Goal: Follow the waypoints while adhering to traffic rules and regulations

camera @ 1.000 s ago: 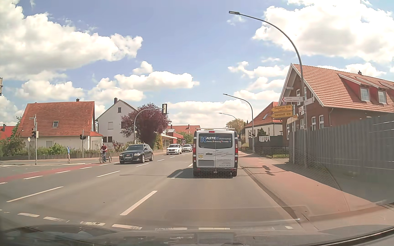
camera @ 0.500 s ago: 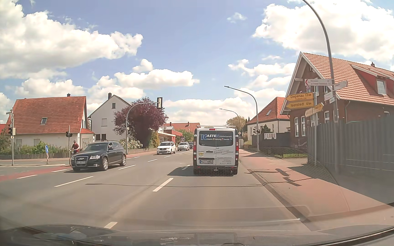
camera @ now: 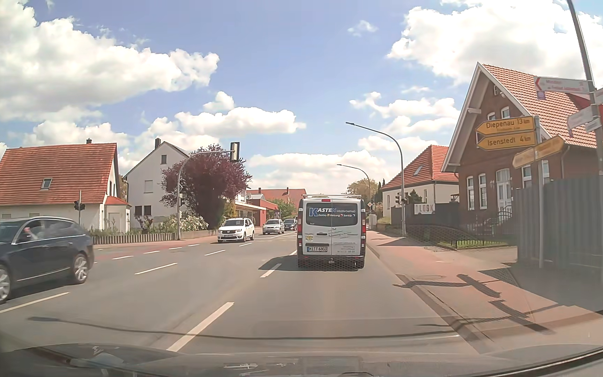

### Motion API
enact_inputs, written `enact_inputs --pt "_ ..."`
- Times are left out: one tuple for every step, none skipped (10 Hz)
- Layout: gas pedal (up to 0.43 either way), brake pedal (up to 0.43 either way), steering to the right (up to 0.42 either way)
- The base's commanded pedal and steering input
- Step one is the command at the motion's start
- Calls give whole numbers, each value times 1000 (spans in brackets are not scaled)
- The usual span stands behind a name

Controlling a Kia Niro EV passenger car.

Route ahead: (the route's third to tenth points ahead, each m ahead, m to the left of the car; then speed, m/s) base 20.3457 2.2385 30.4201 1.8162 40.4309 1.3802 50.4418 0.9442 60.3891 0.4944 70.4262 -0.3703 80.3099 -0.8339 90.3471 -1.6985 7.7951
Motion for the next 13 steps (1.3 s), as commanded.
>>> enact_inputs --pt "280 0 0" --pt "280 0 0" --pt "280 0 1" --pt "268 0 1" --pt "268 0 2" --pt "268 0 4" --pt "268 0 4" --pt "260 0 5" --pt "240 0 6" --pt "240 0 7" --pt "240 0 10" --pt "260 0 10" --pt "311 0 10"
